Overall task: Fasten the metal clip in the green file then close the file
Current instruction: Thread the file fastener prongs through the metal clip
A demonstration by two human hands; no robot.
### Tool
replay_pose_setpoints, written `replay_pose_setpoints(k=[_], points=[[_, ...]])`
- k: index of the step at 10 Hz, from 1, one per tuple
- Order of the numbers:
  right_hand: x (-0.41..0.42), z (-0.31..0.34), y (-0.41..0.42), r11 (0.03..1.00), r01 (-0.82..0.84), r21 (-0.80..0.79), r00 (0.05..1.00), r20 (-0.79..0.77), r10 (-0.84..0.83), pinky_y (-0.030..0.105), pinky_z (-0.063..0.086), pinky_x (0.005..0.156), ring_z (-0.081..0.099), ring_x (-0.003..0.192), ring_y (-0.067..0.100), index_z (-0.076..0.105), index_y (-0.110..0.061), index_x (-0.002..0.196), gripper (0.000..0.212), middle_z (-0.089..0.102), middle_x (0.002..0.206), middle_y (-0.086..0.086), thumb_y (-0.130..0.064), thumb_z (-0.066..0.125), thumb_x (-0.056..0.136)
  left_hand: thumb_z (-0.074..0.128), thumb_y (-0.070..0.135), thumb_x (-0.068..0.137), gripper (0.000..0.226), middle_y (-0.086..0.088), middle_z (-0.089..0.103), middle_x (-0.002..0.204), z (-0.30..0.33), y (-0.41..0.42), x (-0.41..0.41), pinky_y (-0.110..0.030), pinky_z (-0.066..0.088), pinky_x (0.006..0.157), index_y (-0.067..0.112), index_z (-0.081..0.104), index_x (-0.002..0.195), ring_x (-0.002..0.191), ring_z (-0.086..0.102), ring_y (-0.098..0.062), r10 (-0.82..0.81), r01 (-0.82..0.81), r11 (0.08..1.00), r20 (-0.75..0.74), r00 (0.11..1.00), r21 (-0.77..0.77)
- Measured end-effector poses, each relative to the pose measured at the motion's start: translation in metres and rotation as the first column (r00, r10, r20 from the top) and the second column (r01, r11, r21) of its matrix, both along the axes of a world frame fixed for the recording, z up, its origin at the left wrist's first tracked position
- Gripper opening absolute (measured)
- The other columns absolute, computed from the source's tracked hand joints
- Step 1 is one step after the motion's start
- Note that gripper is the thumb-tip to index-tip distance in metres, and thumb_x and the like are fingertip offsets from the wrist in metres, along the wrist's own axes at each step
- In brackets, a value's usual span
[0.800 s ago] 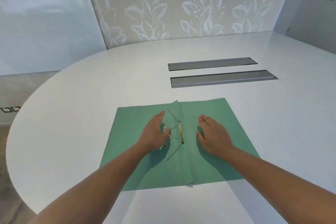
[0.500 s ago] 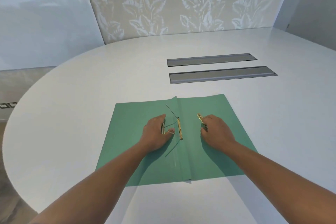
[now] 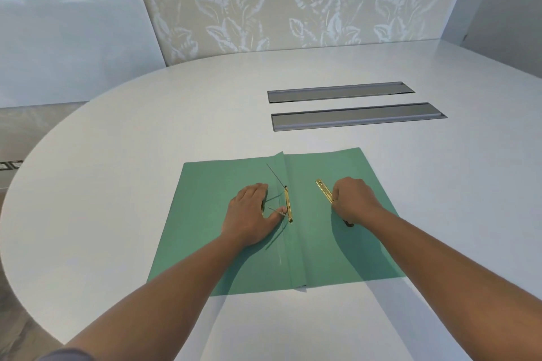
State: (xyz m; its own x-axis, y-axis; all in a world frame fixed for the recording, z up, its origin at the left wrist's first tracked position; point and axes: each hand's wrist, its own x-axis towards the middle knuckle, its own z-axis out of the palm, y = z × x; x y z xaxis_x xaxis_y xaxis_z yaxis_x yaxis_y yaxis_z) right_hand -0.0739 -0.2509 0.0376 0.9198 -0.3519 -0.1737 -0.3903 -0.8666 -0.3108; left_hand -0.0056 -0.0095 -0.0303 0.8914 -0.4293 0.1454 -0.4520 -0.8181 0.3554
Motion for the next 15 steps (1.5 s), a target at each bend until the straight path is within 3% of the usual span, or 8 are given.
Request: replay_pose_setpoints(k=[2,5,6,8,10,12,14,15], points=[[-0.002,0.005,0.003,1.000,0.009,0.016,1.000,0.007,-0.009,0.033,0.055,0.056,0.071,0.068,0.028,0.064,-0.007,0.086,0.010,0.069,0.081,0.012,-0.003,0.065,0.077,0.033,0.081,0.086,0.090,0.003,0.035,0.160,0.000,0.000,0.000,-0.042,0.023,0.122,0.022,0.035,0.153,0.149,0.026,-0.020,0.000,-0.001,0.999,0.001,1.000,0.034],[-0.009,0.014,-0.013,0.983,-0.022,0.183,0.999,-0.045,0.030,0.034,0.052,0.066,0.069,0.084,0.029,0.076,-0.006,0.093,0.020,0.075,0.097,0.015,-0.001,0.058,0.086,0.033,0.083,0.085,0.087,0.003,0.038,0.158,-0.003,0.000,0.001,-0.042,0.026,0.120,0.023,0.043,0.147,0.148,0.029,-0.020,0.003,-0.003,0.999,0.020,1.000,0.033],[-0.013,0.017,-0.018,0.972,-0.004,0.235,0.994,-0.103,0.029,0.034,0.050,0.064,0.064,0.070,0.027,0.071,0.001,0.087,0.014,0.072,0.084,0.013,-0.001,0.058,0.084,0.032,0.083,0.084,0.087,0.002,0.038,0.159,-0.003,0.000,0.001,-0.042,0.025,0.121,0.024,0.044,0.147,0.148,0.028,-0.020,0.003,-0.004,1.000,0.018,1.000,0.030],[-0.020,0.026,-0.018,0.976,-0.048,0.213,0.974,-0.206,0.093,0.033,0.043,0.066,0.054,0.062,0.025,0.061,-0.011,0.078,0.012,0.057,0.072,0.013,0.001,0.059,0.077,0.036,0.081,0.086,0.084,0.001,0.039,0.159,-0.003,0.000,0.001,-0.042,0.026,0.120,0.023,0.045,0.147,0.148,0.029,-0.021,0.000,-0.001,1.000,0.019,1.000,0.024],[-0.021,0.029,-0.016,0.982,-0.127,0.137,0.940,-0.301,0.163,0.034,0.045,0.070,0.058,0.070,0.025,0.063,-0.010,0.087,0.014,0.058,0.080,0.014,0.000,0.068,0.079,0.035,0.080,0.086,0.084,0.002,0.039,0.158,-0.002,0.000,0.000,-0.042,0.026,0.120,0.023,0.045,0.147,0.148,0.029,-0.020,-0.001,0.001,1.000,0.018,1.000,0.020],[-0.024,0.029,-0.019,0.979,-0.124,0.161,0.938,-0.303,0.169,0.035,0.051,0.071,0.063,0.069,0.026,0.069,0.008,0.101,0.024,0.063,0.081,0.013,-0.004,0.073,0.080,0.034,0.082,0.085,0.084,0.002,0.039,0.158,-0.003,0.000,0.000,-0.043,0.026,0.120,0.024,0.046,0.146,0.147,0.030,-0.021,0.000,0.000,1.000,0.019,1.000,0.020],[-0.026,0.028,-0.021,0.965,-0.164,0.203,0.919,-0.324,0.225,0.040,0.063,0.087,0.068,0.073,0.020,0.074,0.000,0.097,0.018,0.072,0.091,0.011,-0.004,0.076,0.080,0.031,0.083,0.084,0.087,0.002,0.039,0.158,-0.003,0.000,0.001,-0.043,0.027,0.120,0.024,0.046,0.146,0.147,0.030,-0.021,0.001,-0.001,1.000,0.016,1.000,0.023],[-0.028,0.028,-0.020,0.962,-0.188,0.196,0.913,-0.327,0.245,0.024,0.062,0.070,0.068,0.067,0.011,0.078,-0.006,0.095,0.017,0.075,0.087,0.002,-0.002,0.079,0.078,0.031,0.083,0.084,0.086,0.001,0.040,0.158,-0.003,0.000,0.000,-0.043,0.027,0.120,0.024,0.046,0.145,0.147,0.031,-0.021,0.000,0.000,1.000,0.019,1.000,0.024]])
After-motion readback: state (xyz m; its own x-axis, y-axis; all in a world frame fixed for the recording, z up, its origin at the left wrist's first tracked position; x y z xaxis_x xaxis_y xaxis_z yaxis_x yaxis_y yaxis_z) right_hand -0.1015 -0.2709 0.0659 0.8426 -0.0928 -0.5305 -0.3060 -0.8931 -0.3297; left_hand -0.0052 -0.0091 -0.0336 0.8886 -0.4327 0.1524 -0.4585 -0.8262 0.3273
